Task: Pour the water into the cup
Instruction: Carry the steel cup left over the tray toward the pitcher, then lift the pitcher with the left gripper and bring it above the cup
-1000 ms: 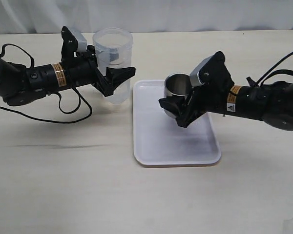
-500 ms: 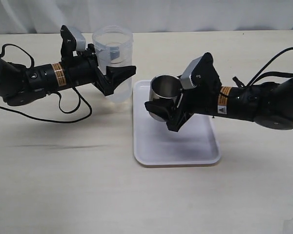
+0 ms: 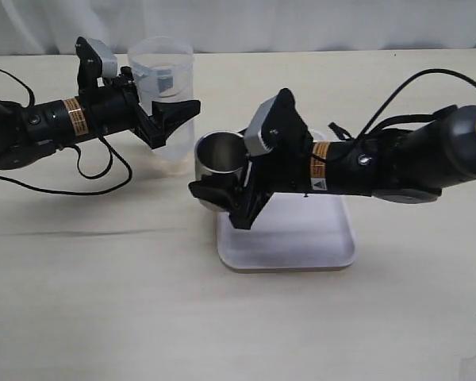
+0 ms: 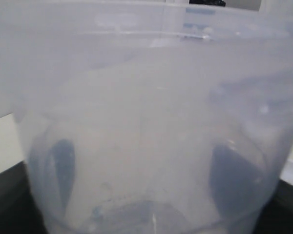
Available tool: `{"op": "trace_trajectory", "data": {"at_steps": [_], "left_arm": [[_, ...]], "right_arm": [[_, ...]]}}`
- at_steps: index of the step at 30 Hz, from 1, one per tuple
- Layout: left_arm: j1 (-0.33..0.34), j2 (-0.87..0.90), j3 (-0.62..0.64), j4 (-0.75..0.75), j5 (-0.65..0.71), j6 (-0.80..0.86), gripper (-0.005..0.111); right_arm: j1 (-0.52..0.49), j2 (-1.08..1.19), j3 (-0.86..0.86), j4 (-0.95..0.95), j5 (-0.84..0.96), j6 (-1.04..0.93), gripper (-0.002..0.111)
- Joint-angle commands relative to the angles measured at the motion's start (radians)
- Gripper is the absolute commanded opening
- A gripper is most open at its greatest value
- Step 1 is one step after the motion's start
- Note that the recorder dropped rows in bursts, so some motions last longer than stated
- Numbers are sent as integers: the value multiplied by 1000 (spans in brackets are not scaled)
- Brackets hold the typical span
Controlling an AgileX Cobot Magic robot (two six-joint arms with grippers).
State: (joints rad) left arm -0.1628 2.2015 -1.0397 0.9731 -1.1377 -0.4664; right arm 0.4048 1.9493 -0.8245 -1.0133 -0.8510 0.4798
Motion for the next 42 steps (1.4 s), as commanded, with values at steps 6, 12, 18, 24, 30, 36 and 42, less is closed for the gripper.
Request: {"op": "trace_trajectory", "data": {"at_steps": [6,12,18,24,30,36,42], "left_arm": [[2,-20,-1,11,-51,-2,0],[2,-20,-1,63,-77,123,0],[57,-22,-1,129,-83,186,0],[80,-24,-1,223,-83,275,0],[80,-29,-1,246,-83,360,0],[80,-60,-1,273,-83,364,0],[80,-87,-1,316,-83,364,0]], "right_arm": [[97,118,-108,-50,34,31,4],[97,119,-119,-58,17,36,4],[97,119,-118,-58,19,29,4],[97,119,-142,-180,12,74,4],[97,119,-151,-177,12,98,4],[97,119,-151,-177,12,96,4],[97,119,-151,-177,12,96,4]]}}
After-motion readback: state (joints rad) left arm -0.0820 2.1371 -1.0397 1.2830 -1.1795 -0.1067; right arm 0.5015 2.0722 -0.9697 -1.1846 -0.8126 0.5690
